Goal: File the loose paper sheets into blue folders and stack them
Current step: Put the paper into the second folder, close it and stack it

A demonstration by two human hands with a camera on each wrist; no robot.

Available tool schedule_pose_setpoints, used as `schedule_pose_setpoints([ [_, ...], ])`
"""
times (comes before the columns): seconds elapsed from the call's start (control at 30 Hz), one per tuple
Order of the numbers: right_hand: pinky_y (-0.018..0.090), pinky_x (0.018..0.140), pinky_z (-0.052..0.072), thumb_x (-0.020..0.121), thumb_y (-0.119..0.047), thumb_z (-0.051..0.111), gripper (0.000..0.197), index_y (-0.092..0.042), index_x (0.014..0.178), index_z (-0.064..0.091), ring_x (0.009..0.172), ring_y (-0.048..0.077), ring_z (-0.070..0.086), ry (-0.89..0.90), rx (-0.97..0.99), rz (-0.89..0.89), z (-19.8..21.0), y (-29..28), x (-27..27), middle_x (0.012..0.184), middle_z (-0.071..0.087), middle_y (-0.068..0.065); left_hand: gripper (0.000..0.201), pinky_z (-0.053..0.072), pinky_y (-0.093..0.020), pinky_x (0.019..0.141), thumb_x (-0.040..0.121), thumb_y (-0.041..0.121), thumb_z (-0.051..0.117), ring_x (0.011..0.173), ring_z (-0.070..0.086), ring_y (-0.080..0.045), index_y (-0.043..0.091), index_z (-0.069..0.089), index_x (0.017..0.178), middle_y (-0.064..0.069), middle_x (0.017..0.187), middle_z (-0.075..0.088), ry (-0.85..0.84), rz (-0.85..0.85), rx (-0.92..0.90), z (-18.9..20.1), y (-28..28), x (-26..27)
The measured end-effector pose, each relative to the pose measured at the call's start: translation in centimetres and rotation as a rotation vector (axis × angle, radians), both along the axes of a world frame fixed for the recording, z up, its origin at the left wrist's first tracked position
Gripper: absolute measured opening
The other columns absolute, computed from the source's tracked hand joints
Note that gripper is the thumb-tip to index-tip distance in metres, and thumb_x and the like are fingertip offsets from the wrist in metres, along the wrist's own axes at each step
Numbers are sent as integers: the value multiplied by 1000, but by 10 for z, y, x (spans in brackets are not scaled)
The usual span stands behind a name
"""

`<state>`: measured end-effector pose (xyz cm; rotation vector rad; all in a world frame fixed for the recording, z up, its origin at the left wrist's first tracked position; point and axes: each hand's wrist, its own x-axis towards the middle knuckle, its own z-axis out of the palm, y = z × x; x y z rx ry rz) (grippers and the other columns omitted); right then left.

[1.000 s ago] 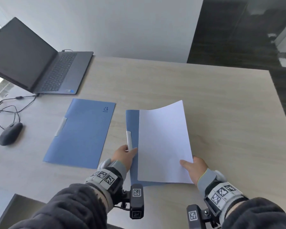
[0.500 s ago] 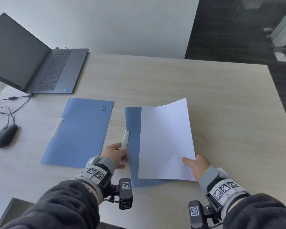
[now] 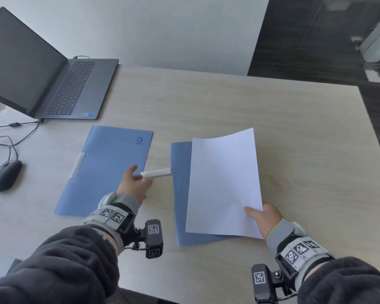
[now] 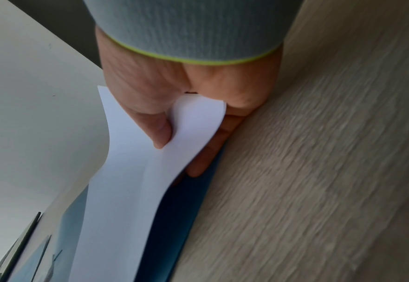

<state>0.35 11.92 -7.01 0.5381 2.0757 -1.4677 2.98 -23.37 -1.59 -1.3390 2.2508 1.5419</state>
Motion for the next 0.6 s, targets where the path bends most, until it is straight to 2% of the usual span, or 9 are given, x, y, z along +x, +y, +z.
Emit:
schedule_pose_setpoints([
  [0.1,42,86,54,85,-16,67,12,-27,80,69,86,30,68,3,-27,-35,2,-1,0,88,73,2,62,47,-42,100,83,23,69,119,54,-26,27,47,141,-3,139,47,-30,-374,-330,-5,30,11],
  [0.17,42,87,53,85,-15,67,12,-26,82,69,88,31,68,1,-45,-70,3,-2,1,88,72,3,63,37,-39,110,79,32,69,131,43,-24,31,49,139,0,148,42,-24,-671,-443,-7,53,21],
  [0.23,45,89,53,84,-16,67,8,-23,83,70,89,32,68,-12,-62,-133,3,1,3,88,73,5,81,30,-39,116,76,48,68,144,25,-23,36,35,148,5,160,26,-67,-907,-467,-9,76,31],
  [0.3,49,91,53,82,-17,69,4,-20,83,71,89,33,69,-27,-89,-211,3,4,5,89,74,7,105,21,-44,121,68,68,65,152,2,-20,40,11,154,9,166,1,-183,-1064,-513,-12,91,38],
  [0.37,49,92,52,82,-15,70,5,-19,83,72,90,32,68,-30,-116,-282,4,11,8,89,73,6,124,13,-47,122,58,78,65,152,-14,-21,40,-6,153,7,165,-18,-277,-1163,-577,-15,98,42],
  [0.43,45,89,51,84,-12,68,8,-19,85,70,87,29,66,-23,-141,-356,8,23,9,87,71,2,134,12,-47,122,53,79,67,152,-19,-24,40,-14,152,1,163,-26,-331,-1214,-637,-18,100,42],
  [0.53,44,88,50,84,-10,67,9,-16,91,69,83,27,64,2,-175,-474,18,46,9,90,70,2,132,12,-47,121,54,80,66,152,-14,-28,38,-11,152,-4,164,-23,-353,-1244,-713,-17,101,37],
  [0.6,39,84,47,85,-12,67,11,-15,96,67,87,26,61,38,-163,-538,28,61,8,95,68,3,117,15,-46,119,61,78,60,153,-4,-28,37,0,153,-6,166,-12,-327,-1249,-748,-14,99,32],
])
